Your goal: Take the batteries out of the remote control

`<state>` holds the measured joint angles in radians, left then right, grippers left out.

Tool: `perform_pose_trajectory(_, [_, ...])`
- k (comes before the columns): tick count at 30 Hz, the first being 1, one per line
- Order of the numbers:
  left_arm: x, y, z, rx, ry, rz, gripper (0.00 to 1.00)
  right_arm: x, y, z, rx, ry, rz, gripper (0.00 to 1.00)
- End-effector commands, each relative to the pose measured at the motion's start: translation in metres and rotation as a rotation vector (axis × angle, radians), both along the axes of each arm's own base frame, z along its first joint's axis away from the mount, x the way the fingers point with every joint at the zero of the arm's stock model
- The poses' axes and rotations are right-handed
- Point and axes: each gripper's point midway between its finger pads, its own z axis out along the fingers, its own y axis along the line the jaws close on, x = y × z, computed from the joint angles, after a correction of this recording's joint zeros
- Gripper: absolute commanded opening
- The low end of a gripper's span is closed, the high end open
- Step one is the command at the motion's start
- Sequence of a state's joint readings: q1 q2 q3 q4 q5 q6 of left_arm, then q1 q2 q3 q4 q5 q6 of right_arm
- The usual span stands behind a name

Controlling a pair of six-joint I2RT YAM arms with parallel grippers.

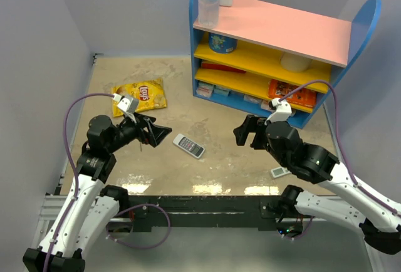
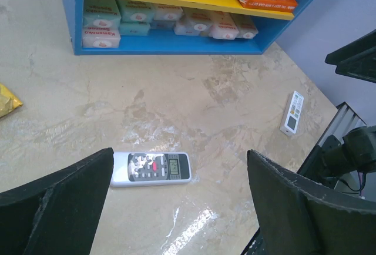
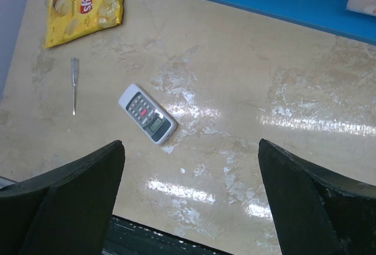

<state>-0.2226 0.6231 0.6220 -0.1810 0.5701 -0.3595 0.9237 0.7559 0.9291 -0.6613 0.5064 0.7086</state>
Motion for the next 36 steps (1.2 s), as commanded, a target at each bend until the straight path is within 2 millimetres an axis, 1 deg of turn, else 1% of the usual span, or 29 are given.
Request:
perform_pose_trajectory(1, [0.0, 0.0, 0.005, -0.02, -0.015, 0.004, 0.99, 0.002, -0.003, 0.016, 0.052, -0.034, -0.03, 0.99])
perform_pose_trajectory(7, [0.0, 0.001, 0.005, -0.019, -0.012, 0.005, 0.98, 0.002, -0.004, 0.017, 0.053, -0.038, -0.036, 0.99])
perform_pose_trajectory(11, [0.001, 0.001, 0.005, -0.018, -0.012, 0.008, 0.98, 0.0, 0.0, 0.017, 0.043, -0.04, 0.003, 0.98])
perform_pose_trajectory(14, [0.003, 0.004, 0.003, -0.015, -0.008, 0.031, 0.98, 0.0, 0.003, 0.015, 0.014, -0.046, 0.032, 0.98])
perform_pose_trajectory(16, [0.006, 0.006, 0.002, -0.009, 0.0, 0.054, 0.97, 0.002, 0.003, 0.013, -0.033, -0.061, 0.054, 0.96])
perform_pose_trajectory(17, [0.006, 0.007, 0.002, -0.004, 0.005, 0.057, 0.97, 0.003, 0.009, 0.016, -0.032, -0.081, 0.085, 0.96])
perform_pose_trajectory(18, [0.007, 0.008, 0.001, -0.002, 0.009, 0.064, 0.97, 0.004, 0.013, 0.014, -0.073, -0.103, 0.132, 0.95])
perform_pose_trajectory(19, [0.009, 0.01, -0.001, 0.003, 0.018, 0.081, 0.96, 0.003, 0.025, 0.016, -0.061, -0.122, 0.187, 0.93])
perform_pose_trajectory(20, [0.011, 0.012, -0.002, 0.002, 0.024, 0.097, 0.96, 0.004, 0.03, 0.015, -0.064, -0.136, 0.214, 0.92])
perform_pose_trajectory(21, [0.013, 0.014, -0.004, 0.006, 0.034, 0.114, 0.95, 0.008, 0.037, 0.01, -0.09, -0.141, 0.24, 0.91])
perform_pose_trajectory(22, [0.017, 0.02, -0.009, 0.016, 0.056, 0.161, 0.95, 0.008, 0.048, 0.009, -0.076, -0.154, 0.278, 0.91])
perform_pose_trajectory(24, [0.023, 0.029, -0.016, 0.03, 0.097, 0.227, 0.95, 0.013, 0.059, 0.002, -0.092, -0.153, 0.31, 0.87])
perform_pose_trajectory(25, [0.028, 0.04, -0.02, 0.05, 0.131, 0.302, 0.95, 0.017, 0.073, -0.007, -0.098, -0.146, 0.344, 0.85])
perform_pose_trajectory(27, [0.034, 0.048, -0.029, 0.077, 0.177, 0.362, 0.95, 0.023, 0.086, -0.017, -0.13, -0.165, 0.389, 0.81])
perform_pose_trajectory(28, [0.035, 0.053, -0.032, 0.085, 0.198, 0.393, 0.94, 0.032, 0.097, -0.031, -0.152, -0.162, 0.406, 0.8])
perform_pose_trajectory(30, [0.037, 0.053, -0.036, 0.088, 0.222, 0.398, 0.93, 0.038, 0.109, -0.046, -0.198, -0.164, 0.442, 0.79])
perform_pose_trajectory(31, [0.036, 0.051, -0.037, 0.085, 0.228, 0.385, 0.93, 0.043, 0.117, -0.045, -0.196, -0.179, 0.452, 0.79])
perform_pose_trajectory(32, [0.036, 0.05, -0.038, 0.085, 0.233, 0.379, 0.92, 0.047, 0.126, -0.062, -0.228, -0.149, 0.483, 0.79])
perform_pose_trajectory(33, [0.036, 0.049, -0.038, 0.086, 0.235, 0.379, 0.91, 0.048, 0.133, -0.066, -0.235, -0.147, 0.504, 0.8])
perform_pose_trajectory(34, [0.036, 0.05, -0.039, 0.087, 0.235, 0.382, 0.91, 0.051, 0.141, -0.065, -0.228, -0.16, 0.519, 0.8])
perform_pose_trajectory(35, [0.037, 0.05, -0.039, 0.087, 0.234, 0.384, 0.91, 0.053, 0.147, -0.083, -0.269, -0.135, 0.544, 0.81])
perform_pose_trajectory(36, [0.036, 0.05, -0.039, 0.088, 0.236, 0.385, 0.91, 0.055, 0.15, -0.09, -0.288, -0.129, 0.552, 0.82])
